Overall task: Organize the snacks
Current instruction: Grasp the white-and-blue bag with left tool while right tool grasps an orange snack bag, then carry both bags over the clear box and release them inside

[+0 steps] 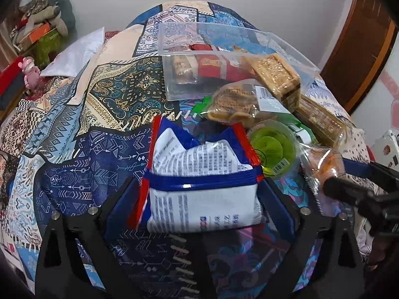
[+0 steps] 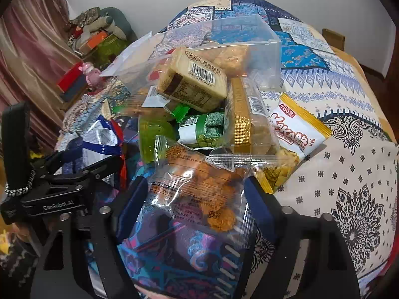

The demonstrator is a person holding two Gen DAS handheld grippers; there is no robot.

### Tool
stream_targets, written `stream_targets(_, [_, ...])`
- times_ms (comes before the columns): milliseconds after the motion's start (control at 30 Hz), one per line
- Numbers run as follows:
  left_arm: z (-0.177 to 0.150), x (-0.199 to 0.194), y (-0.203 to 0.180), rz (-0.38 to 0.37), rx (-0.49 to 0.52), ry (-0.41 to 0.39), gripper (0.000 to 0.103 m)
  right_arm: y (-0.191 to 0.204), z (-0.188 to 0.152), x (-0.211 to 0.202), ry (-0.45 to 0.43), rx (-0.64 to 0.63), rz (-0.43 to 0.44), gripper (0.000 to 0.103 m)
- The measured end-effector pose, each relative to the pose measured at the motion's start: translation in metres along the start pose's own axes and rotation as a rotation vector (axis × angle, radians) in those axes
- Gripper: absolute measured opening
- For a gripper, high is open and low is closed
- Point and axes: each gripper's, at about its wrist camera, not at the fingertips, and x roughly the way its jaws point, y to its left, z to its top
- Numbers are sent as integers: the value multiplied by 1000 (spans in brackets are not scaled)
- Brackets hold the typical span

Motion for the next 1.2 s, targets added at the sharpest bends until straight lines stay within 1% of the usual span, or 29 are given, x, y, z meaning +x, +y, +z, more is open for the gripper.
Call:
stream_targets(33, [1,1,-1,-3,0,-2,99,1,0,1,1,-5,-4,83])
stream_targets(133, [2,7,-2,-19,-13,8,99,1,-1,3,-3,-7,-10,86])
stream_targets(267, [3,17,-1,-47,-42,37,99,0,-1,5,-2,-4,-4,87])
stream_targets(367, [4,19,-2,-48,-48,31,99,3,1,7,5,-8,1,87])
stream_targets(433, [3,18,-4,-48,-38,22,95,3,1,9,5,-11,5,85])
stream_targets(500, [2,14,-8,-45,-17,8,86,2,1,9,0,-8,10,84])
stream_targets(667, [-2,2,-12,-36,-3,-9,76,3,-4,5,-14,-12,16,74])
stream_targets(733, [-5,-3,-11,-33,-7,-12,73,6,-6,2,-19,-24,11,68])
stream_targets(767, [-7,-6,-10,-35,-8,-13,65,7,-6,1,-21,-29,12,67])
stream_targets(833, [-9,-13,-8,-24,-11,-18,65,10,-6,-2,-26,-41,10,61])
stream_targets(867, [-11,-16,-7,-26,-13,-24,65,11,-5,-3,-27,-45,9,59])
stream_targets(900, [-12,-21,-6,-27,-15,-32,65,12,-5,-4,-28,-47,7,56])
stream_targets(1067, [-14,-46,-5,-20,-5,-84,65,12,-6,-8,-36,-46,6,51])
stream_targets(1167, [-10,-60,-7,-11,11,-121,65,11,-3,-14,-45,-42,16,43])
stream_targets(1200, [-10,-65,-9,-10,15,-134,65,12,-3,-16,-49,-44,19,39])
